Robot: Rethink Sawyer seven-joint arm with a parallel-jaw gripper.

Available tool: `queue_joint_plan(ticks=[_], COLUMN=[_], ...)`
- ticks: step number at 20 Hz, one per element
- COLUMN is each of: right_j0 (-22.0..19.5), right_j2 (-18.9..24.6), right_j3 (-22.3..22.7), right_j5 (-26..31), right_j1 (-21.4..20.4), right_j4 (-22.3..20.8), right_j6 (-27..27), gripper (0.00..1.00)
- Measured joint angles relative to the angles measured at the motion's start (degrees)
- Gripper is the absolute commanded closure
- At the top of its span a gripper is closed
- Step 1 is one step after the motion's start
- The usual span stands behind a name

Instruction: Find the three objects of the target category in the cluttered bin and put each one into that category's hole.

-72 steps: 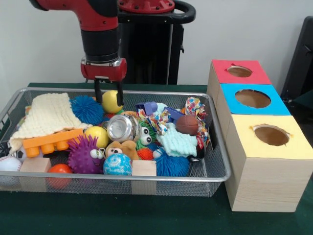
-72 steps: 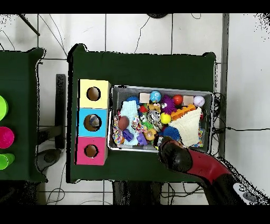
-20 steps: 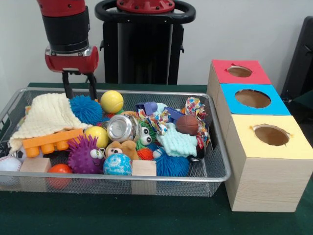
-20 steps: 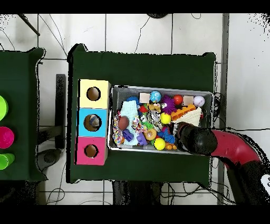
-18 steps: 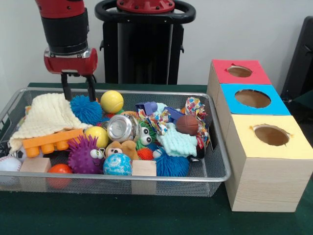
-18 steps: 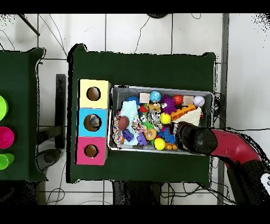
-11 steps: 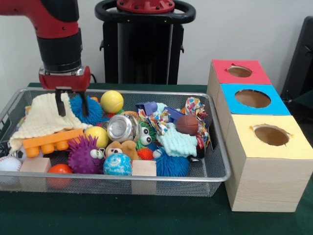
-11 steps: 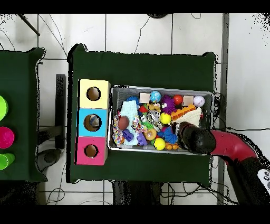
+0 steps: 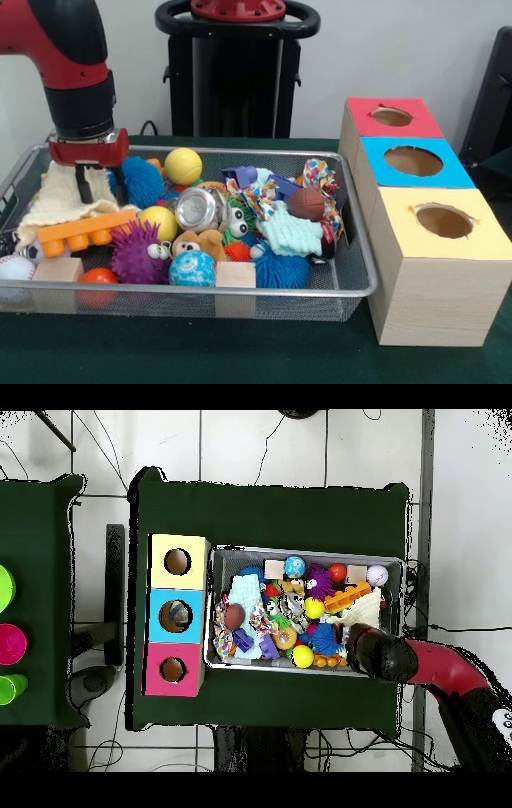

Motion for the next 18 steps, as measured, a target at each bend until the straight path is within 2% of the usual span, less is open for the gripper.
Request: queue_joint_plan(ticks=[9,10,18], right_j0=[-0.2,-0.2,-0.1], right_j2=[1.2,1.3,1.3], right_j3=[-1.9,-2.0,-2.0], right_j5=[0.0,0.0,0.0], right_j1=[1.7,1.8,2.2], right_j4=[-1.7,-2.2,-3.0], right_j6=[0.0,0.0,0.0], gripper=[0.0,1.0,1.0])
